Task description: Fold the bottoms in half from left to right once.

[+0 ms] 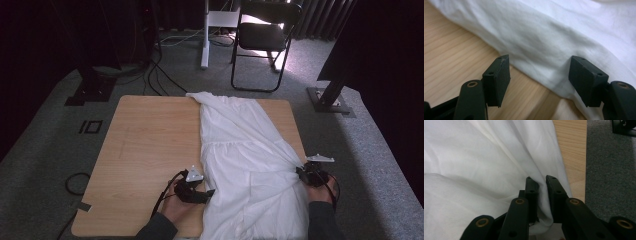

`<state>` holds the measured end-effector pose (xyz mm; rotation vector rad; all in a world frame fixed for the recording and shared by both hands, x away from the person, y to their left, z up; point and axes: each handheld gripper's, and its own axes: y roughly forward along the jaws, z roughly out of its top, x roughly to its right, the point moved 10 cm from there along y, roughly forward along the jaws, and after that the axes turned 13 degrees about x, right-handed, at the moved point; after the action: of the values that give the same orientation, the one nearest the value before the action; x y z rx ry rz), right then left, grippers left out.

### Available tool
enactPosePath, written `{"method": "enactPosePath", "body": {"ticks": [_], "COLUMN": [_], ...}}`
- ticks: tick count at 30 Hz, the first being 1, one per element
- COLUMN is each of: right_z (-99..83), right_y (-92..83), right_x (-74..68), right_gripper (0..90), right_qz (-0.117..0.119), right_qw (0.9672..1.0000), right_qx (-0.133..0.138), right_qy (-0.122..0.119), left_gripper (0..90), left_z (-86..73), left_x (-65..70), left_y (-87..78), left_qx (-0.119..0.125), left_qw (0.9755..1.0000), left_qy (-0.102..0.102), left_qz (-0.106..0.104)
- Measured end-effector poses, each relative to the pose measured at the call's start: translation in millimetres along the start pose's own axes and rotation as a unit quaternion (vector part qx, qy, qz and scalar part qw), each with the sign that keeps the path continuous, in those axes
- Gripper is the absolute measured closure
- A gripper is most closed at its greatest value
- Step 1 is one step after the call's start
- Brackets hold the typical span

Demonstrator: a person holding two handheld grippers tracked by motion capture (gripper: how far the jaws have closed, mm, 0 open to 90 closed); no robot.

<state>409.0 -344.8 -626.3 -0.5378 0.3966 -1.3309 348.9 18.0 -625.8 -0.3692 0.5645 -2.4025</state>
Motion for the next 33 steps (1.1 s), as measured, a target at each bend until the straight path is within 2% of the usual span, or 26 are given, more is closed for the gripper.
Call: {"method": "enactPosePath", "body": {"ticks": [1, 3, 4, 5, 6, 7, 8, 10, 14, 15, 16, 17, 18, 19, 22, 23, 24, 28, 29, 30, 31, 32, 33], "right_z": [0.0, -0.3, -0.3, -0.4, -0.6, -1.0, -1.0, -1.4, -2.5, -2.5, -3.7, -4.0, -4.3, -4.3, -4.6, -4.6, -4.1, -1.7, 0.8, 0.8, 2.2, 5.2, 5.2], "right_y": [0.1, 0.0, 0.0, 0.0, -0.2, -0.4, -0.4, -1.1, -2.8, -2.8, -5.5, -6.3, -6.9, -6.9, -9.5, -9.5, -9.7, -9.3, -7.4, -7.4, -6.4, -4.1, -4.1], "right_x": [0.4, 0.6, 0.7, 0.7, 0.6, 0.0, 0.0, -2.1, -7.5, -7.5, -21.6, -27.6, -33.0, -33.0, -64.3, -64.3, -75.8, -114.2, -137.4, -137.4, -147.4, -164.3, -164.3], "right_gripper": [79.2, 79.3, 79.4, 79.6, 80.0, 80.9, 80.9, 81.5, 81.9, 81.9, 81.3, 81.3, 81.4, 81.4, 81.9, 81.9, 81.9, 82.3, 82.7, 82.7, 82.7, 82.8, 82.8], "right_qz": [0.001, 0.002, 0.003, 0.003, 0.003, 0.003, 0.003, 0.002, 0.011, 0.011, 0.037, 0.045, 0.052, 0.052, 0.086, 0.086, 0.097, 0.13, 0.147, 0.147, 0.153, 0.162, 0.162], "right_qw": [1.0, 1.0, 1.0, 1.0, 0.9999, 0.9999, 0.9999, 0.9999, 0.9998, 0.9998, 0.999, 0.9988, 0.9985, 0.9985, 0.9963, 0.9963, 0.9953, 0.9905, 0.987, 0.987, 0.9854, 0.9825, 0.9825], "right_qx": [0.001, 0.001, 0.002, 0.003, 0.004, 0.005, 0.005, 0.006, 0.005, 0.005, 0.004, 0.004, 0.004, 0.004, 0.001, 0.001, 0.001, -0.002, -0.002, -0.002, -0.002, -0.004, -0.004], "right_qy": [0.002, 0.005, 0.006, 0.008, 0.011, 0.014, 0.014, 0.013, 0.018, 0.018, 0.022, 0.019, 0.018, 0.018, 0.0, 0.0, -0.008, -0.045, -0.066, -0.066, -0.073, -0.092, -0.092], "left_gripper": [35.6, 47.0, 56.7, 71.2, 82.2, 88.9, 88.9, 89.5, 89.7, 89.7, 89.8, 89.8, 89.8, 89.8, 89.8, 89.8, 89.8, 89.8, 89.8, 89.8, 89.8, 89.8, 89.8], "left_z": [1.0, 2.9, 3.5, 4.0, 4.5, 5.2, 5.5, 6.5, 15.9, 15.9, 22.7, 22.7, 23.9, 23.9, 22.1, 19.8, 18.6, 12.1, 9.8, 7.8, 6.6, 6.3, 7.9], "left_x": [0.7, 1.8, 2.4, 2.6, 1.5, -0.9, -3.8, -12.4, -31.8, -31.8, -45.7, -45.7, -56.6, -56.6, -75.3, -84.9, -90.9, -122.0, -131.1, -138.6, -144.0, -150.7, -153.1], "left_y": [2.2, 5.9, 7.2, 9.0, 10.0, 10.1, 8.7, -0.2, -26.2, -26.2, -45.0, -45.0, -56.5, -56.5, -73.4, -81.2, -85.9, -110.8, -117.2, -121.7, -124.9, -129.8, -133.0], "left_qx": [0.0, 0.0, -0.002, -0.002, -0.001, 0.001, 0.0, 0.0, 0.024, 0.024, 0.034, 0.034, 0.033, 0.033, 0.033, 0.029, 0.029, 0.013, 0.008, 0.003, 0.0, 0.002, 0.009], "left_qw": [1.0, 0.9998, 0.9997, 0.9998, 0.9999, 1.0, 1.0, 0.9996, 0.9985, 0.9985, 0.9965, 0.9965, 0.9946, 0.9946, 0.9914, 0.9901, 0.9889, 0.9803, 0.977, 0.9741, 0.972, 0.9699, 0.9701], "left_qy": [0.004, 0.017, 0.021, 0.021, 0.014, 0.006, 0.002, 0.012, 0.009, 0.009, 0.019, 0.019, 0.026, 0.026, 0.021, 0.017, 0.013, 0.009, 0.007, 0.004, 0.002, -0.011, -0.024], "left_qz": [0.002, 0.01, 0.009, 0.006, 0.004, 0.005, 0.009, 0.025, 0.048, 0.048, 0.074, 0.074, 0.095, 0.095, 0.125, 0.137, 0.145, 0.197, 0.213, 0.226, 0.235, 0.243, 0.241]}}
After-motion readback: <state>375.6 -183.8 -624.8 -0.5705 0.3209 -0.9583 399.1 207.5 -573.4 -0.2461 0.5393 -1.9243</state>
